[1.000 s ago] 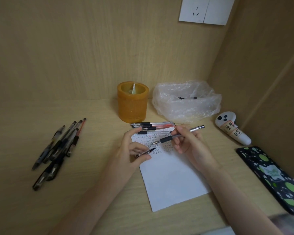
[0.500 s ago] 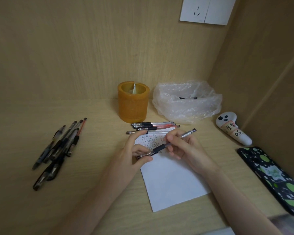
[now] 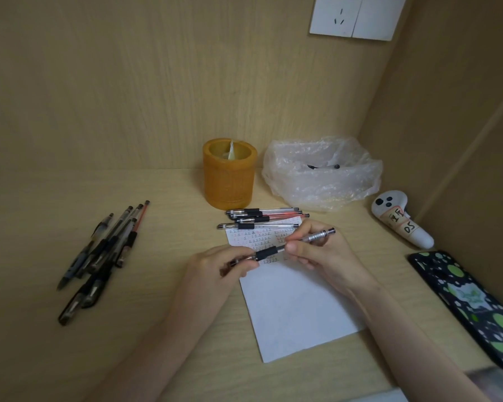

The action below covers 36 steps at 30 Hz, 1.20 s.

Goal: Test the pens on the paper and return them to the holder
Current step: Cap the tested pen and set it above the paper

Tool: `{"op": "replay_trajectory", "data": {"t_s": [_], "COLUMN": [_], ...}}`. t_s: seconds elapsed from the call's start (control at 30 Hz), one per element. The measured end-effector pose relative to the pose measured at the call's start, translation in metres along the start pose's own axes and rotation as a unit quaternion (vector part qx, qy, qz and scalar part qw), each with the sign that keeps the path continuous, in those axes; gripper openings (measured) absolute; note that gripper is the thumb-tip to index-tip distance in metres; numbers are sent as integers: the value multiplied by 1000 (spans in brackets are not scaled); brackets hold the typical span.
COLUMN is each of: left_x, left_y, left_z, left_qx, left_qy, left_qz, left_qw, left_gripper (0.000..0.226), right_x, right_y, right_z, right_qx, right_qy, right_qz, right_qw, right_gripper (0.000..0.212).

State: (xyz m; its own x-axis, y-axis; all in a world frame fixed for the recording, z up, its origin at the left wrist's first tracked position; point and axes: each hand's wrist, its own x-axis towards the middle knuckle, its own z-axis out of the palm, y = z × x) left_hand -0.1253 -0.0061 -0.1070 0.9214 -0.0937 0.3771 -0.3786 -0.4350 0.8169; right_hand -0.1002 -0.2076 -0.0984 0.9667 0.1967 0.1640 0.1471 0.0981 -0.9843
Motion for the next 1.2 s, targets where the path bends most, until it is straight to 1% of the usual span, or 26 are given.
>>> {"op": "replay_trajectory", "data": {"t_s": [0.13,0.2,0.23,0.3,0.33,0.4,0.53,0.6,0.67,0.7,0.8,0.87,0.97,1.03,1.1,1.2], "left_x": [2,4,6,8,9,8,8,12,15,15,15,16,17,17,16,18], "left_y": [-2,0,1,-1,-3,-10,-12,-19,-30,-36,-45,-50,-54,-52,-49,-48], "left_z": [0,1,1,-1,-3,-8,-14,-17,-23,-26,-32,-35,-40,-40,-39,-43], "left_qx": [17,15,20,58,82,109,136,186,265,304,353,373,392,406,420,418], "left_qy": [-10,-7,-2,18,28,43,65,74,96,106,112,107,92,92,85,77], "left_qz": [-3,-15,-15,-1,7,13,14,20,7,-14,-73,-101,-136,-145,-143,-150], "left_qw": [1000,1000,1000,998,996,993,989,980,959,947,926,916,905,898,892,893], "left_gripper": [11,10,10,11,12,16,29,31,27,27,32,33,34,36,40,52], "right_x": [0,3,6,10,11,12,18,25,32,35,42,46,48,47,44,36], "right_y": [2,3,4,6,6,6,6,3,0,0,-3,-7,-10,-11,-9,-5], "right_z": [0,2,2,-4,-8,-14,-13,-14,-16,-16,-14,-11,-8,-10,-13,-20], "right_qx": [-24,-4,21,95,123,120,81,92,99,99,92,97,127,136,126,95], "right_qy": [-16,-16,-12,6,19,32,75,116,147,155,164,157,146,143,142,139], "right_qz": [4,9,10,6,4,-2,-1,1,14,21,39,56,80,89,87,77], "right_qw": [1000,1000,1000,995,992,992,994,989,984,983,981,981,978,976,978,983], "right_gripper": [16,18,22,45,51,47,20,11,11,11,15,26,49,57,52,35]}}
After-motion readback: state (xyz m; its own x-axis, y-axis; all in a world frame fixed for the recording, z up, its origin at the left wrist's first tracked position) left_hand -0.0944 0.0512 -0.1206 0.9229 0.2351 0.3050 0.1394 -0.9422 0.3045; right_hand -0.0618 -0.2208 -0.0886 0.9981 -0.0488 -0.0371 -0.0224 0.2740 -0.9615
